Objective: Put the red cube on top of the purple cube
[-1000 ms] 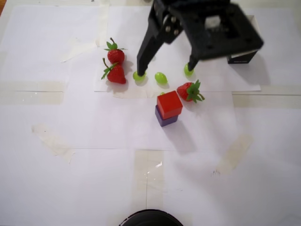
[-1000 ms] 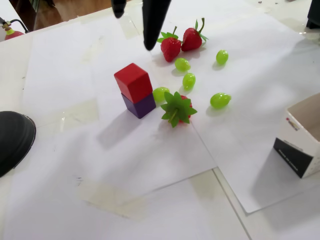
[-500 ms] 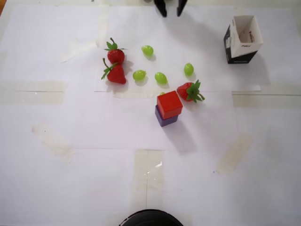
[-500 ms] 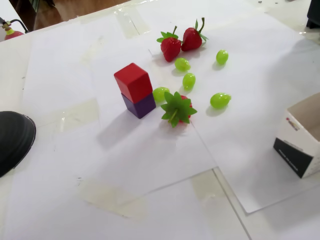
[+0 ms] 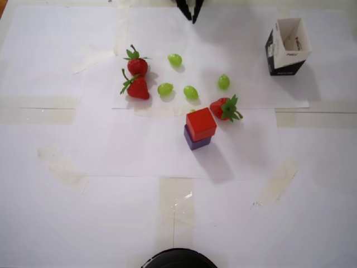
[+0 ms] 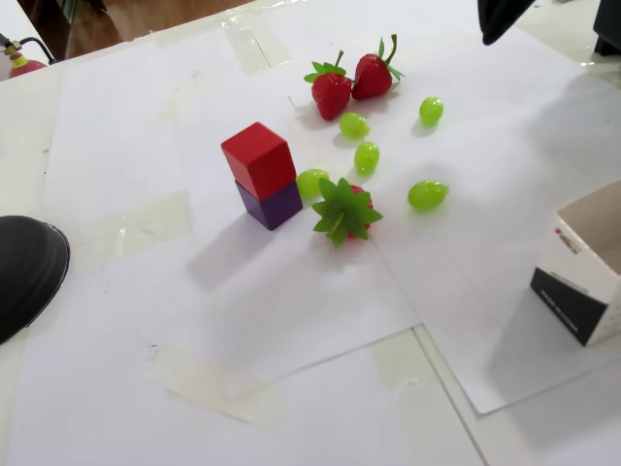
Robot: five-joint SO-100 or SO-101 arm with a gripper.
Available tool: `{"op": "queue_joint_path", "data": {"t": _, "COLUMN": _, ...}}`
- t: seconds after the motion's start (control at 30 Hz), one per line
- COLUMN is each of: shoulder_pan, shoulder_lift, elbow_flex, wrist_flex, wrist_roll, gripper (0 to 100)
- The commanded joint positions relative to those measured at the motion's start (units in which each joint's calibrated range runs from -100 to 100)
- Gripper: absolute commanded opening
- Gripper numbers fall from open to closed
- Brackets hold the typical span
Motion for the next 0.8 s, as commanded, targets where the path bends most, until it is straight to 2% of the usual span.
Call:
{"op": "queue_joint_path", "data": {"t": 0.0, "shoulder_pan": 0.49, "shoulder_lift": -13.06, "elbow_flex": 7.60, "wrist_flex": -2.86, "wrist_roll": -0.49, "gripper": 0}}
{"op": "queue_joint_path", "data": {"t": 0.2, "shoulder_pan": 0.49, "shoulder_lift": -24.67, "elbow_flex": 15.97, "wrist_flex": -2.69, "wrist_roll": -0.49, "gripper": 0}}
{"op": "queue_joint_path", "data": {"t": 0.53, "shoulder_pan": -0.25, "shoulder_lift": -24.76, "elbow_flex": 23.69, "wrist_flex": -9.72, "wrist_roll": -0.05, "gripper": 0}}
{"op": "queue_joint_path", "data": {"t": 0.77, "shoulder_pan": -0.54, "shoulder_lift": -24.76, "elbow_flex": 25.06, "wrist_flex": -6.86, "wrist_roll": -0.10, "gripper": 0}}
